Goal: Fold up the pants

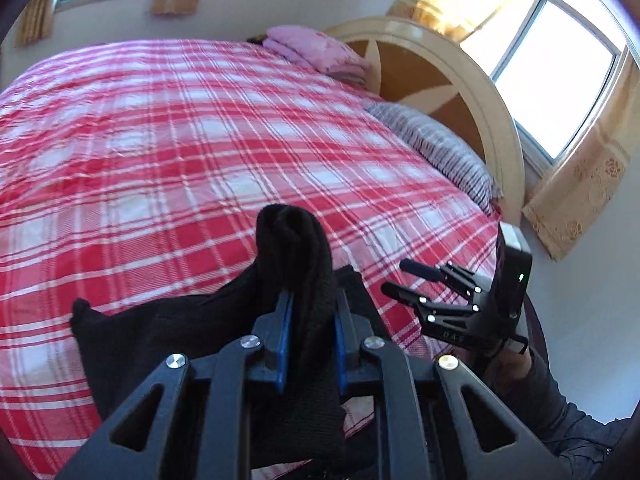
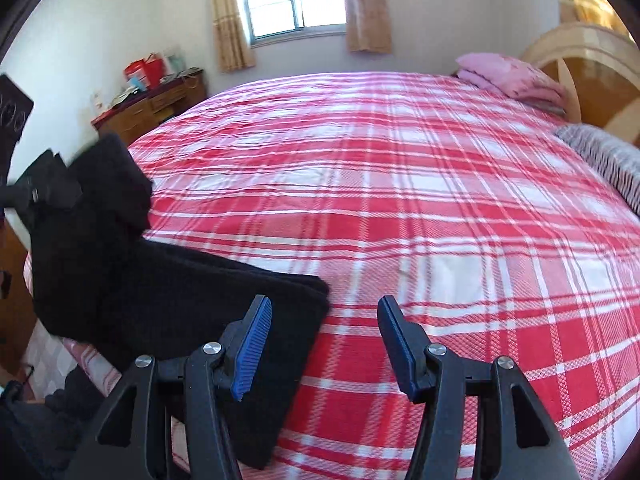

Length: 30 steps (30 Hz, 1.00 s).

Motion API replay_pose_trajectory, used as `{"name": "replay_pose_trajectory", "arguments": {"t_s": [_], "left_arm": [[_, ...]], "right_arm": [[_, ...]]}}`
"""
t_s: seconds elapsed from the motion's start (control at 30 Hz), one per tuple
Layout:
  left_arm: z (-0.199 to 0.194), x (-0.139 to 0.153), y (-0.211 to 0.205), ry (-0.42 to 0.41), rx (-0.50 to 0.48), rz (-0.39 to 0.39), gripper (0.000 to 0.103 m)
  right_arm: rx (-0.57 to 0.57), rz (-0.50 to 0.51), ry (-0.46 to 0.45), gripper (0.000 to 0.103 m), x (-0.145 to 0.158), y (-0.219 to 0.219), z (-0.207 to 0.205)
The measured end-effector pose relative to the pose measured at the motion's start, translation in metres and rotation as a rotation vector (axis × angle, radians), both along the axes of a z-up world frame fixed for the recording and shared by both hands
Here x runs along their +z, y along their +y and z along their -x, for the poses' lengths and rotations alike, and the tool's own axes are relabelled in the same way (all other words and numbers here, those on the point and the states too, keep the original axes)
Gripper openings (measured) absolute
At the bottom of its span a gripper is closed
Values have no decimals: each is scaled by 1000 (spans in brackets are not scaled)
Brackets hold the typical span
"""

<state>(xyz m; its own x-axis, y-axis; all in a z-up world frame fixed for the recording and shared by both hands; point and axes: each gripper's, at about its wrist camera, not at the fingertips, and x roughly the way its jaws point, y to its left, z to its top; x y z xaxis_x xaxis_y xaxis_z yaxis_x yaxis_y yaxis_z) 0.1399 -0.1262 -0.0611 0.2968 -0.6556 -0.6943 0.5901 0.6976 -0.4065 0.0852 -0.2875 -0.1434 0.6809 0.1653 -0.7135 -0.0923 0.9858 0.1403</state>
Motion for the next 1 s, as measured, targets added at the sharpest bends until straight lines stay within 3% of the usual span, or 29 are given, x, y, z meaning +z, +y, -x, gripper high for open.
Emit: {"name": "replay_pose_trajectory", "arguments": {"t_s": [0.2,0.4,0.53,0.7,0.8,0.87,1.0], "left_arm": [[0,-27,-45,30,-44,-73,18],[10,-52,-77,-33,-43,-158,21],[26,-49,-86,-94,-64,-172,26],[47,-20,-61,-216,-41,-102,54],[46,-12,-32,-260,32,-92,58],[41,-14,-12,-290,105,-122,61],[31,-36,17,-339,239,-272,62]], "right_arm": [[19,-77,20,57,-6,-9,-4],[-9,-111,43,57,-13,-15,-7],[-39,-135,51,57,-15,-21,-7],[-34,-209,52,57,-10,-26,-6],[-4,-261,58,57,-6,-20,-4],[29,-301,80,57,-5,-12,-3],[105,-312,125,57,-8,12,0]]}}
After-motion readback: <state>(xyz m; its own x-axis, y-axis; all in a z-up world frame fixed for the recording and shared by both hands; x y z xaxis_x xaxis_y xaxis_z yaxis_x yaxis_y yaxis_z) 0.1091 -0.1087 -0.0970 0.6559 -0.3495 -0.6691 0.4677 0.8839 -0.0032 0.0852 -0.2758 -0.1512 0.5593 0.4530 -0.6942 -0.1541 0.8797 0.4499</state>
